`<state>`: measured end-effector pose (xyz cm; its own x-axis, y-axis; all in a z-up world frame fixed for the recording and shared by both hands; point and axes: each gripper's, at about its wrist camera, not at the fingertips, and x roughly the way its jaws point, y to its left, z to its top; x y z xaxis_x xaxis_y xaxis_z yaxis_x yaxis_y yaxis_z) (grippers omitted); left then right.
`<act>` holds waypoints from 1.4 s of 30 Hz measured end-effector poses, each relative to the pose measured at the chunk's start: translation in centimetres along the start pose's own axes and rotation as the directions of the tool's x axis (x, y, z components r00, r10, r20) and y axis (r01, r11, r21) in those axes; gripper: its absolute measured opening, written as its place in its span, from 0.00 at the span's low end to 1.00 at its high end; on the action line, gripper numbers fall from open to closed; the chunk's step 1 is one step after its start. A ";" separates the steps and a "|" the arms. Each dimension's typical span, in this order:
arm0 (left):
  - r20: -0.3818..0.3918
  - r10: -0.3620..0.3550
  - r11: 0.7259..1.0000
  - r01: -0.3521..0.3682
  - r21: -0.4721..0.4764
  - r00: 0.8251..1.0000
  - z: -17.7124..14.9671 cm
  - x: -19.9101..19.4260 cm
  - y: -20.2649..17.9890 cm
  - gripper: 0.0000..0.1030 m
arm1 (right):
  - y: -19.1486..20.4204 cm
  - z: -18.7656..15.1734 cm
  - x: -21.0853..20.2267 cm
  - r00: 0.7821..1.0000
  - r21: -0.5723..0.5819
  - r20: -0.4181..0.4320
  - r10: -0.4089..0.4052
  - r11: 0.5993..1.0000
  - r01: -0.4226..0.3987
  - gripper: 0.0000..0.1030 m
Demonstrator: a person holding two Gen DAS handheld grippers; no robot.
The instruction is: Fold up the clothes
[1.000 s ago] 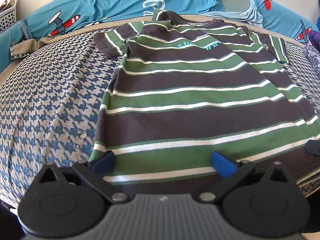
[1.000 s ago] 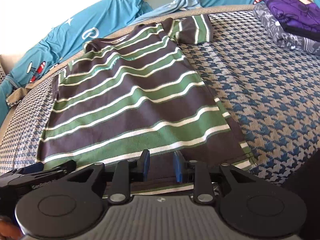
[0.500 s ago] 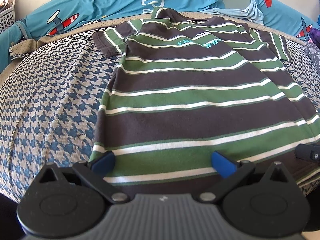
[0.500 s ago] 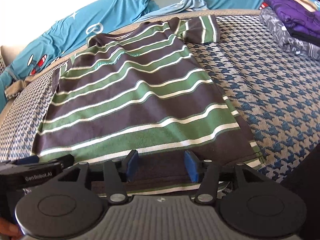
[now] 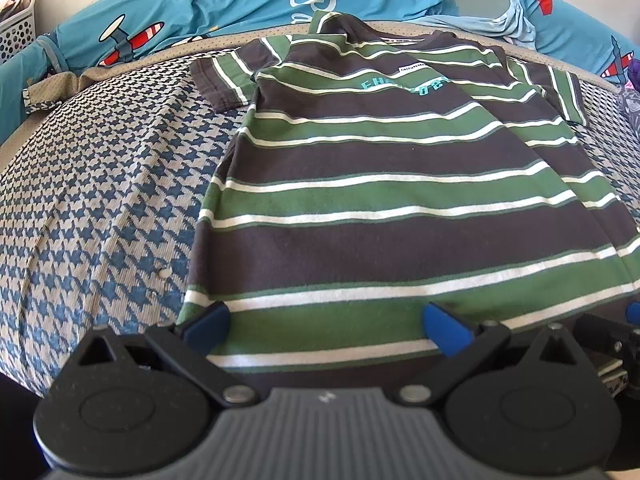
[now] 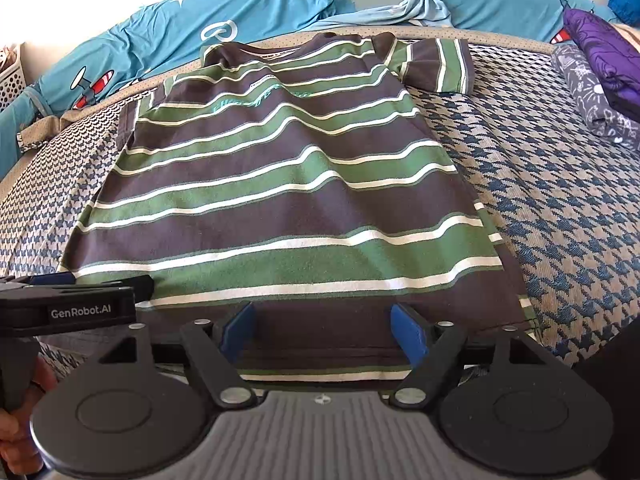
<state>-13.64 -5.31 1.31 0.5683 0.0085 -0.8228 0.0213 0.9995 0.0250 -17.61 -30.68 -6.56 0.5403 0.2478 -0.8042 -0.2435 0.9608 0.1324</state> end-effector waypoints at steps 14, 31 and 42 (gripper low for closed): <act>-0.014 -0.017 0.999 0.017 0.042 1.000 3.8 0.9 -1.7 1.00 | -1.7 4.7 -0.1 0.991 -0.007 0.038 0.124 0.992 -0.124 0.72; -0.001 -0.030 0.989 0.030 0.142 1.000 12.0 4.8 -1.8 1.00 | -8.3 14.7 6.5 0.988 0.145 0.025 0.155 0.977 -0.157 0.72; -0.035 -0.048 0.996 0.050 0.070 0.998 15.1 8.4 -0.6 1.00 | -10.8 18.0 11.5 0.995 0.194 -0.008 0.095 0.977 -0.091 0.72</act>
